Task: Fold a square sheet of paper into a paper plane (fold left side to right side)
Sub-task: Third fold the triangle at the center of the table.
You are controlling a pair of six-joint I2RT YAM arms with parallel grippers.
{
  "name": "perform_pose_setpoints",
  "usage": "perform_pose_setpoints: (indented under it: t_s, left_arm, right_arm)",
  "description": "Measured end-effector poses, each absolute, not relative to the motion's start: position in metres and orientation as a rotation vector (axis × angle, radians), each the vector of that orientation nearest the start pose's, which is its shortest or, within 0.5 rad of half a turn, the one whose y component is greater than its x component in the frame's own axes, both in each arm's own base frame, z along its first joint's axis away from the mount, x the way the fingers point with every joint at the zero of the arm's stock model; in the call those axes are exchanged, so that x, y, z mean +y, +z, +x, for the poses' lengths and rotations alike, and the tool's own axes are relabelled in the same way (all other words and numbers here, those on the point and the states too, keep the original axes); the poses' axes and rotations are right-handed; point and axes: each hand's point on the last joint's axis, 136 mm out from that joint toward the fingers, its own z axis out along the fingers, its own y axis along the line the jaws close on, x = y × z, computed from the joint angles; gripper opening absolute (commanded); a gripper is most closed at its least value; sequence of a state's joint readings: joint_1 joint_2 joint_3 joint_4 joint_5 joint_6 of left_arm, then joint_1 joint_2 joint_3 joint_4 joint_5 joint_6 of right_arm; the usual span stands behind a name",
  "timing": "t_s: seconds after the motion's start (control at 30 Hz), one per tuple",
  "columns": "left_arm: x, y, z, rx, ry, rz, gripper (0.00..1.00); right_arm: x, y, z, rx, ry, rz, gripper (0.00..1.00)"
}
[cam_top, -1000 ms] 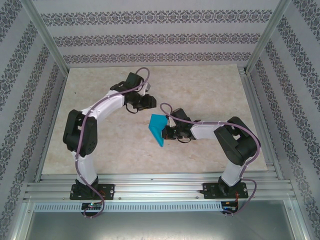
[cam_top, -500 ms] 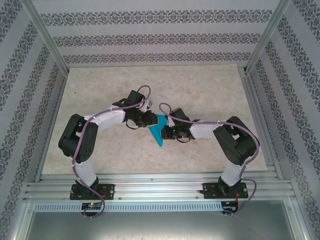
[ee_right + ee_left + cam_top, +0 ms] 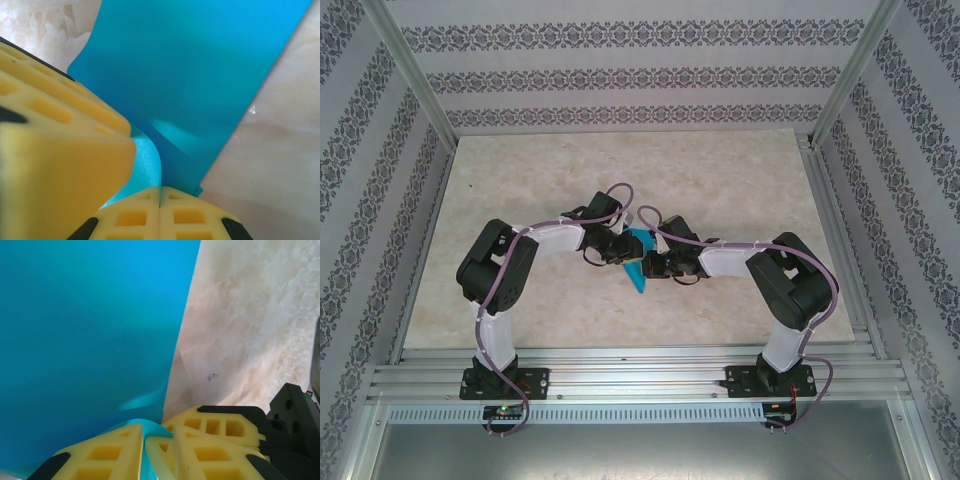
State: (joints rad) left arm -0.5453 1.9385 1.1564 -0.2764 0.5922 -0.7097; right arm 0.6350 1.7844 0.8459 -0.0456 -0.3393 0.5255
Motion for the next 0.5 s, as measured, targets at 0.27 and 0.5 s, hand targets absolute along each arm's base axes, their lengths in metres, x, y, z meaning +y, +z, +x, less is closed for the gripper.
perform_pose_setpoints:
  t_s: [0.27,0.5]
  left_arm:
    - [-0.304,0.037,0.326,2.863,-1.092,-0.017,0.24]
    - [-0.298,0.028,0.323,2.879,-1.044,-0.011,0.24]
  right_arm:
    - [0.284,0.013,0.288,2.707,0.832,-0.291,0.04]
    - [0.284,0.012,0.289,2.71,0.831,-0.292,0.05]
